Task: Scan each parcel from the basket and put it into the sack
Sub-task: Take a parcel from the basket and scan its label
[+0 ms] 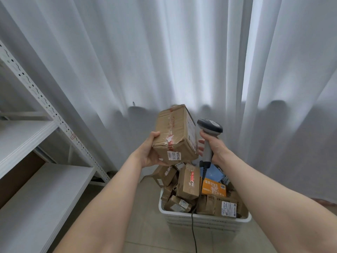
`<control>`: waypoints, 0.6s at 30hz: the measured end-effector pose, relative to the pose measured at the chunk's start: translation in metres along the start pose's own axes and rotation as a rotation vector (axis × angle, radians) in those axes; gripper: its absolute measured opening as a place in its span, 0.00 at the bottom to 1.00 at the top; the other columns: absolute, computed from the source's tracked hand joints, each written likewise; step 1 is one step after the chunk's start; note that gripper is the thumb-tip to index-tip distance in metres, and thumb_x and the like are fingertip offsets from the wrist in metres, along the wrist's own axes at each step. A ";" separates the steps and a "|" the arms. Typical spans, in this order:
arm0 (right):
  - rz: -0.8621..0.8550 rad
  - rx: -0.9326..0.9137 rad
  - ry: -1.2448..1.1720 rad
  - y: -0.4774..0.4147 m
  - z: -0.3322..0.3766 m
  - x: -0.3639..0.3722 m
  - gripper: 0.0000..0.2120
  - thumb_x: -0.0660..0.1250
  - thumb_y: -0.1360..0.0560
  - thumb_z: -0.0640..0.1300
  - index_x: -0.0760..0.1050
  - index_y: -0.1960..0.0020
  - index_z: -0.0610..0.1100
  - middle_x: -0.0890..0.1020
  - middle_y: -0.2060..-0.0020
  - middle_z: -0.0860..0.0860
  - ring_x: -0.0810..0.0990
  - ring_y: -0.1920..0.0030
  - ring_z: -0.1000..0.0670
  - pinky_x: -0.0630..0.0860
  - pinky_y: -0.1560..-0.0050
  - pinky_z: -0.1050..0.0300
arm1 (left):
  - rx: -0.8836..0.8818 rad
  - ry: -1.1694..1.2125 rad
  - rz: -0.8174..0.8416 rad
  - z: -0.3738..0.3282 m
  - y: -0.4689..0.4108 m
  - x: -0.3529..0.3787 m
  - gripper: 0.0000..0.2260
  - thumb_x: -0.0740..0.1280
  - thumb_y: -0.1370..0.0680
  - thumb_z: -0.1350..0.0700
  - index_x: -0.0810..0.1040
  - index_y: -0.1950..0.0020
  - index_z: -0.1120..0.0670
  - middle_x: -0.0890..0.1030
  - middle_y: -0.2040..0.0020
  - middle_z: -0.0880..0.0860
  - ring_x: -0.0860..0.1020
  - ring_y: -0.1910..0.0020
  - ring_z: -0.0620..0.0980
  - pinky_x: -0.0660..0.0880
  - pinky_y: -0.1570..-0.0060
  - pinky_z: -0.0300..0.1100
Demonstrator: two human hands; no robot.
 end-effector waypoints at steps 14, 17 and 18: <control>-0.088 -0.088 -0.003 -0.002 0.005 0.016 0.17 0.69 0.29 0.27 0.74 0.41 0.36 0.83 0.47 0.37 0.83 0.48 0.38 0.79 0.45 0.39 | 0.097 -0.431 -0.117 -0.016 0.012 0.026 0.23 0.63 0.23 0.39 0.66 0.30 0.42 0.80 0.44 0.50 0.80 0.57 0.48 0.76 0.66 0.46; -0.102 -0.120 0.000 0.003 0.009 0.018 0.14 0.68 0.29 0.26 0.76 0.46 0.36 0.83 0.48 0.37 0.83 0.48 0.37 0.80 0.47 0.40 | -0.026 -0.531 -0.058 -0.008 0.009 0.025 0.35 0.68 0.27 0.40 0.52 0.25 0.34 0.71 0.32 0.53 0.75 0.48 0.54 0.76 0.59 0.55; -0.106 -0.127 -0.002 0.003 0.009 0.018 0.12 0.68 0.29 0.26 0.76 0.48 0.36 0.83 0.49 0.37 0.83 0.49 0.37 0.80 0.47 0.40 | -0.065 -0.518 -0.052 -0.003 0.006 0.023 0.37 0.71 0.28 0.41 0.52 0.26 0.34 0.70 0.31 0.54 0.75 0.46 0.56 0.76 0.54 0.61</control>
Point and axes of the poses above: each hand's wrist, its own y-axis away from the middle knuckle, its own x-axis out of the palm, z = x × y, the point moved 5 cm from there along -y, towards the middle knuckle
